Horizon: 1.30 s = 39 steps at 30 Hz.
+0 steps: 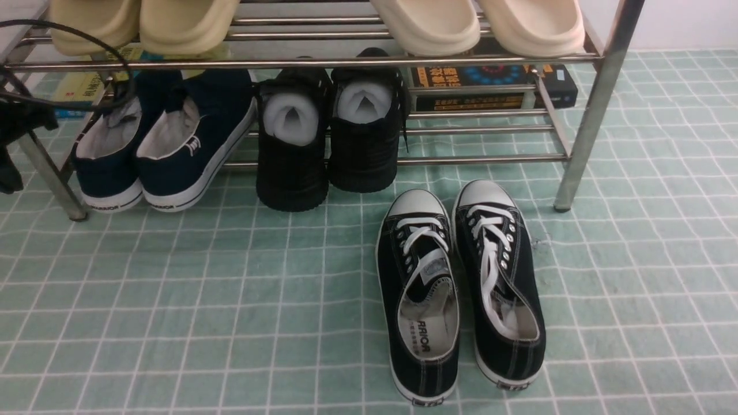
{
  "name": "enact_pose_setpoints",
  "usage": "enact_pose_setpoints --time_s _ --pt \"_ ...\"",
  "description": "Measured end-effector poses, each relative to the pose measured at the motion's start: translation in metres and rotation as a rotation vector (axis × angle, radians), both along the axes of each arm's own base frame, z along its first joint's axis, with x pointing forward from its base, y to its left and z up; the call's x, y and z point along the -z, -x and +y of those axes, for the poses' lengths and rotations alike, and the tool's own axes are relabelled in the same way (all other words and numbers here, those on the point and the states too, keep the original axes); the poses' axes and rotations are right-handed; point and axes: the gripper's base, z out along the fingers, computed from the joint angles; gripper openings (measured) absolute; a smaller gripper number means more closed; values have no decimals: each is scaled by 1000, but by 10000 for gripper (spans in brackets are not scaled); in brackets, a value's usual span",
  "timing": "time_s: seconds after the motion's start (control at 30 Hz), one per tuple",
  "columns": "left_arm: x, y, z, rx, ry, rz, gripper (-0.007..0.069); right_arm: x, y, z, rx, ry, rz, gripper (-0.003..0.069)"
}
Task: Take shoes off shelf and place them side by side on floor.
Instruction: 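Grasp the leftmost shoe on the bottom shelf of the shoe rack with the left gripper, then set the held shoe down on the floor in front of the rack with the left gripper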
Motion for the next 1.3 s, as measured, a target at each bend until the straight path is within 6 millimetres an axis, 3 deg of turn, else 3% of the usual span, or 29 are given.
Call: enact_pose_setpoints --time_s 0.2,0.47,0.5,0.6,0.73,0.9,0.97,1.0,1.07,1.13,1.3 --pt "2 -13 -8 125 31 -91 30 0 0 0 0 0 0 225" --pt "-7 -33 -23 187 -112 -278 253 0 0 0 0 0 0 237" --pt "-4 -36 -25 195 -119 -286 307 0 0 0 0 0 0 237" --pt "7 -43 -26 201 -119 -269 366 0 0 0 0 0 0 237" --pt "28 -52 -25 204 -110 -222 390 0 0 0 0 0 0 237" --pt "50 -62 -25 215 -105 -180 365 0 0 0 0 0 0 237" --pt "55 -64 -25 219 -110 -174 299 0 0 0 0 0 0 237" --pt "55 -64 -25 220 -112 -173 281 0 0 0 0 0 0 237" --pt "55 -63 -24 231 -120 -157 141 0 0 0 0 0 0 237" --pt "53 -60 -25 241 -122 -138 66 0 0 0 0 0 0 237" --pt "30 -36 -28 238 -81 -50 43 0 0 0 0 0 0 237"
